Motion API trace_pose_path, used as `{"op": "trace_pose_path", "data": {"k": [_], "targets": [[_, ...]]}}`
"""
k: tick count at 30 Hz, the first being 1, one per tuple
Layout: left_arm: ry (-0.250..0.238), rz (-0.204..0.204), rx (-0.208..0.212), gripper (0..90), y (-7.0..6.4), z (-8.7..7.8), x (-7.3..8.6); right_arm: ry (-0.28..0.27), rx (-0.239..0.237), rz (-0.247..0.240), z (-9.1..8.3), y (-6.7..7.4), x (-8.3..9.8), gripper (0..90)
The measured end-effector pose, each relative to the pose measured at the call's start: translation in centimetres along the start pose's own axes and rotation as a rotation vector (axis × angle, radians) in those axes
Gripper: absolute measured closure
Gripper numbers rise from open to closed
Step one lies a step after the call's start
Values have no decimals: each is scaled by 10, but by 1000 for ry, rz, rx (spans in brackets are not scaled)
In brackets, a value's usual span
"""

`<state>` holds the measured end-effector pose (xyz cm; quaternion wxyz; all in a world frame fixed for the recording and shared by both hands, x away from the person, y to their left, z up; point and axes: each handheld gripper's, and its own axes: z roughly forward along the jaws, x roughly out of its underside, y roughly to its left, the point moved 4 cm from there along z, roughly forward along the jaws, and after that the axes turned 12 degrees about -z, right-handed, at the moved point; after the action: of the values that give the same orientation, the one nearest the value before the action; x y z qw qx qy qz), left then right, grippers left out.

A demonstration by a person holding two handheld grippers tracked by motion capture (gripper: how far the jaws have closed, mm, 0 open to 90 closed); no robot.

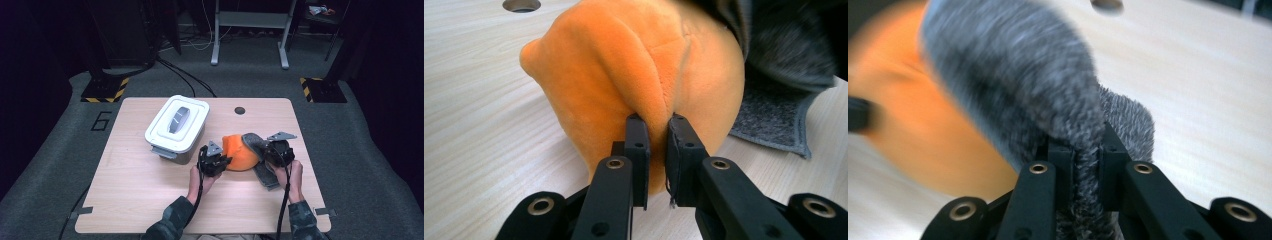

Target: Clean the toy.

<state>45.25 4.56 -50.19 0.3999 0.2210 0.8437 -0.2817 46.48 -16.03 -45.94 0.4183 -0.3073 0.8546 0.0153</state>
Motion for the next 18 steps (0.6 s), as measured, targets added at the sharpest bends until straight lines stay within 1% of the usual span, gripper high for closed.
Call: {"op": "trace_pose_path", "data": {"k": [1, 3, 5, 6, 7, 10, 11, 12, 13, 14, 16, 17, 18], "targets": [[1, 2, 2, 811, -1, 0, -1, -15, -2, -15, -4, 3, -4, 812], [-1, 8, 0, 811, -3, 0, -2, -38, -23, -44, -11, 11, -15, 812], [-3, 10, 0, 811, -4, 0, -3, -54, -35, -72, -13, 21, -25, 812], [-1, 16, 1, 811, -5, 0, -3, -61, -52, -86, -13, 25, -28, 812], [-1, 15, 1, 811, -5, 0, -3, -65, -68, -91, -11, 31, -31, 811], [0, 13, 3, 811, -5, 0, -3, -64, -93, -113, -5, 41, -37, 810], [-1, 8, 3, 811, -5, 0, -3, -62, -94, -106, -3, 44, -38, 810], [1, 8, 2, 811, -4, 0, -2, -51, -101, -111, 0, 47, -38, 809], [2, 11, 1, 811, -4, 0, -2, -43, -103, -105, 3, 49, -37, 810], [2, 10, 3, 811, -4, 1, -2, -34, -99, -115, 6, 50, -36, 810], [7, 6, 8, 811, -4, 1, -2, -23, -84, -118, 9, 49, -34, 811], [7, 7, 8, 811, -4, 1, -2, -21, -89, -125, 9, 47, -33, 812], [7, 7, 9, 811, -4, 1, -1, -18, -85, -118, 9, 46, -32, 812]]}}
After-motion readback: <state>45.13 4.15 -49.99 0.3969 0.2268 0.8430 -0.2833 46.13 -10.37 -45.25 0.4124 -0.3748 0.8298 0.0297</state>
